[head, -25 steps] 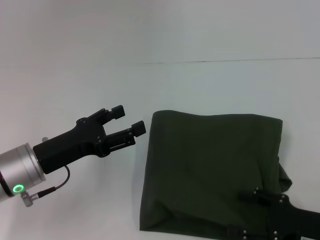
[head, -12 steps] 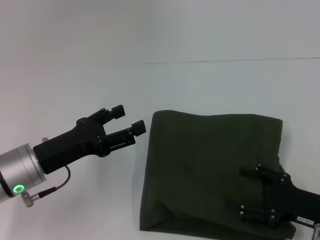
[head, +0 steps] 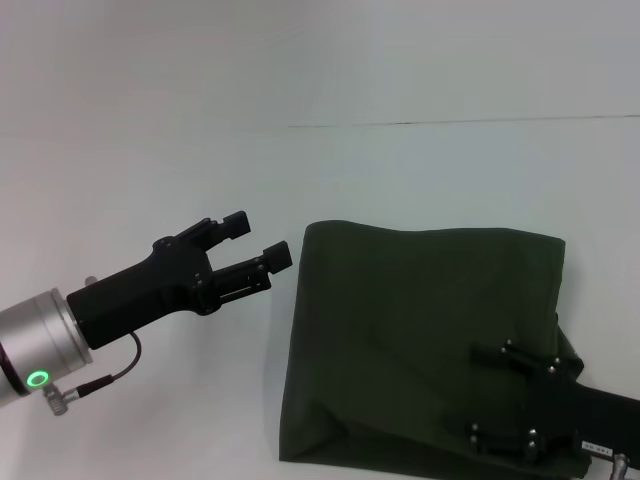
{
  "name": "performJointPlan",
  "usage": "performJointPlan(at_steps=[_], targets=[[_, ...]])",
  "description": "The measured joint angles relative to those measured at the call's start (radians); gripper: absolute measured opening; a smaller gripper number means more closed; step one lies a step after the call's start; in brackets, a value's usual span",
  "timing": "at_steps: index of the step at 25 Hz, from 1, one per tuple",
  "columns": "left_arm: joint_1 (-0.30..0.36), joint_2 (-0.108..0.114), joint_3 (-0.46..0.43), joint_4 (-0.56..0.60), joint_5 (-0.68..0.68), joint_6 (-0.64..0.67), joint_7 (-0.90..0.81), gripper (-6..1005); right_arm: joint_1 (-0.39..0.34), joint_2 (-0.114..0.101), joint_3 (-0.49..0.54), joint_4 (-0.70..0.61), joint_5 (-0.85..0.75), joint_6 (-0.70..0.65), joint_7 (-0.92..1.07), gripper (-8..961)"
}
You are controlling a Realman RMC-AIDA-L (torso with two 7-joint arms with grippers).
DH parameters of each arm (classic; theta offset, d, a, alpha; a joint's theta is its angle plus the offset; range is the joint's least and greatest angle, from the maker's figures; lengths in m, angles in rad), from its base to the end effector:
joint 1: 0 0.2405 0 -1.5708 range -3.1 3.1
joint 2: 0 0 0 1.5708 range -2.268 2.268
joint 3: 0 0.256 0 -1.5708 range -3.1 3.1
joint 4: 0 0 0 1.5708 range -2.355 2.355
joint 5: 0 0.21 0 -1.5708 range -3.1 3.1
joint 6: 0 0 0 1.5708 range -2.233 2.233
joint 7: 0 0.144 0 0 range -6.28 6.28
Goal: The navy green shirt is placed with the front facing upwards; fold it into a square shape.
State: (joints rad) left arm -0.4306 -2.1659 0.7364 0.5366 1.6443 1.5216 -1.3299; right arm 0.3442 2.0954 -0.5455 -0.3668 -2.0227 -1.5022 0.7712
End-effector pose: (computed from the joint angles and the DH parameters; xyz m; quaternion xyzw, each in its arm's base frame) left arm -0.2536 0.3087 -0.0279 -0.8536 -0.2869 -0.4024 0.1646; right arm 0.3299 0.2468 -0.0448 -0.9351 0.1539 0.2410 0.2095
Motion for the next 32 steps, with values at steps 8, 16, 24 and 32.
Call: performJointPlan(at_steps=[8,16,24,32], targets=[[-0.007,0.000,0.000,-0.009,0.000,0.000,0.000,937,-0.010,-0.002,-0.006,0.008,-0.001,0.038,-0.029,915],[-0.012,0.000,0.000,-0.023,0.000,-0.011,0.000,938,-0.008,-0.002,-0.012,0.022,-0.012,0.085,-0.030,915],[-0.013,0.000,0.000,-0.023,0.000,-0.014,-0.009,938,-0.012,-0.002,-0.004,0.027,-0.012,0.068,-0.031,915],[-0.017,0.022,0.006,0.000,0.016,-0.025,-0.224,937,-0.034,-0.010,0.148,-0.017,-0.002,-0.141,-0.032,915]])
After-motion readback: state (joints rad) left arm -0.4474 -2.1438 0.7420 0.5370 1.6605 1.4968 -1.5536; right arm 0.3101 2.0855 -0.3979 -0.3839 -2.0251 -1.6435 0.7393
